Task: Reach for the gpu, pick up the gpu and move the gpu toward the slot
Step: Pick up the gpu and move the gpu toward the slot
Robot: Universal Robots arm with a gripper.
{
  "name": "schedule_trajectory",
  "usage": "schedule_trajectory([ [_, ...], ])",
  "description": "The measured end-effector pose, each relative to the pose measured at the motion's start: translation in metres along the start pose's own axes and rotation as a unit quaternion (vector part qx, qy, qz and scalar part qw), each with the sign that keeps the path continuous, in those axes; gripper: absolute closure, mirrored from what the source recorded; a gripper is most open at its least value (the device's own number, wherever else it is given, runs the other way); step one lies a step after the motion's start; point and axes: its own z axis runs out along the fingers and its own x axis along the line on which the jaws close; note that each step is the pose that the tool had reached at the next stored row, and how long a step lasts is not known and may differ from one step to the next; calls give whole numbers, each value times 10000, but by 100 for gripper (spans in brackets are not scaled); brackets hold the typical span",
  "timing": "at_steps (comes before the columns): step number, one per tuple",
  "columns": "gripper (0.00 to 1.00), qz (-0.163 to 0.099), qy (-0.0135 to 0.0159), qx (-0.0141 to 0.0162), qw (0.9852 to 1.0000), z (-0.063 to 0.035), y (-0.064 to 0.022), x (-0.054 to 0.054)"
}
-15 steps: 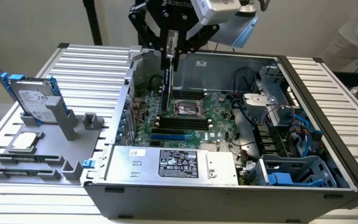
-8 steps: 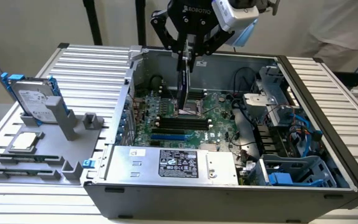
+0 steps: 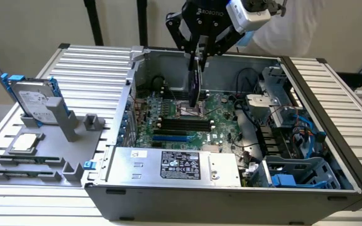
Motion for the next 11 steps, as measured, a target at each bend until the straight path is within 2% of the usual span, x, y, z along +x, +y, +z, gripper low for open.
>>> schedule_trajectory([
  [4,74,-2,-1,0,10000,7,11,-123],
  [11,74,-2,0,1,10000,6,11,-129],
])
